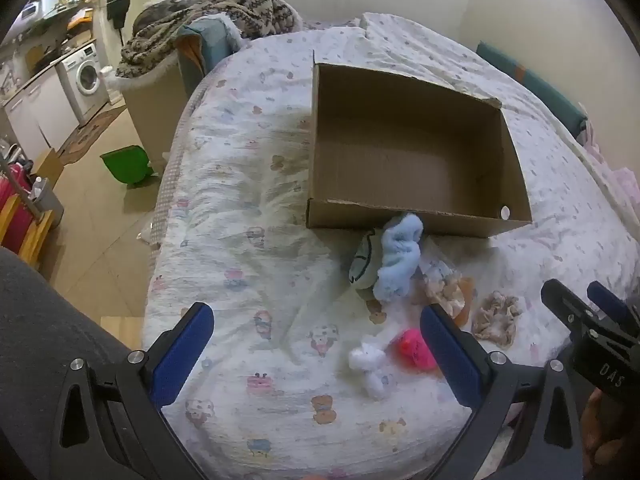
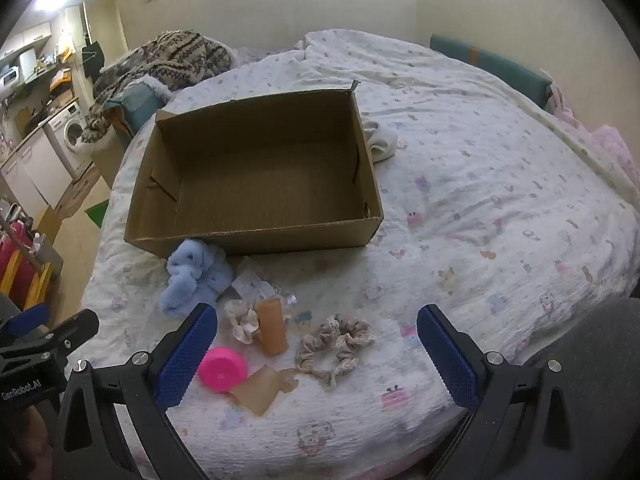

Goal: Organize soft objects

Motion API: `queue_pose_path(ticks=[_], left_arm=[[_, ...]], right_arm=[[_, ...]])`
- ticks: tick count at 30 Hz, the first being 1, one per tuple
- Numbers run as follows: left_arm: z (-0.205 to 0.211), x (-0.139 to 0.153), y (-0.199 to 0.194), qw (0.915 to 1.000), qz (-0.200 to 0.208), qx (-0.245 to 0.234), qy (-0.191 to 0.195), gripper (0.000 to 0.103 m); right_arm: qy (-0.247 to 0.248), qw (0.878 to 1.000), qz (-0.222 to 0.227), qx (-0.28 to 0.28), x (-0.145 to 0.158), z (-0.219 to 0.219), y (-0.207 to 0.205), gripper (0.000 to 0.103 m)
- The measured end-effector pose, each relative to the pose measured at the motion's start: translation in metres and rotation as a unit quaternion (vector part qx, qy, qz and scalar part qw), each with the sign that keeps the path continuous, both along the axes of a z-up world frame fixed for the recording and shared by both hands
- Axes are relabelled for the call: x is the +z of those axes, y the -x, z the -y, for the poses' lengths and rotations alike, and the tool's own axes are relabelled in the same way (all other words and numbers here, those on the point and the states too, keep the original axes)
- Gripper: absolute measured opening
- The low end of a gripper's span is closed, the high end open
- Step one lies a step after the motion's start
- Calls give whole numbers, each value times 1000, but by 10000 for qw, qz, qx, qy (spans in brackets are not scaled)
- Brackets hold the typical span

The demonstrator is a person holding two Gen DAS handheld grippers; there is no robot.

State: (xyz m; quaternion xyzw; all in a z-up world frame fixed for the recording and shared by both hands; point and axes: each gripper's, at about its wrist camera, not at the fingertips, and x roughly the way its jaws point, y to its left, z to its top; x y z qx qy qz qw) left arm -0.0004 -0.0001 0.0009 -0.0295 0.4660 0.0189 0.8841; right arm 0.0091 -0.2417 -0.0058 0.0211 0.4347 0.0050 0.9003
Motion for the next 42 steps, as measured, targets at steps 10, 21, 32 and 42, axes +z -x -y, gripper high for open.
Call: queue_pose_path(ticks=[10,21,32,42], left_arm=[[0,0,-1,9999,-46,5,113,103],[-2,1,0,9999,-57,9,113,103],[-2,0,0,9999,-60,5,124,103],[1,-1,1,9999,-56,16,117,103]], right_arm=[[-44,10000,1,6,-1,1,-1,103],[-54,10000,-15,7,1,-1,1,103],[-57,10000,-31,2,-2,0,0,103],[-56,10000,-42,1,-2,0,-1,103]])
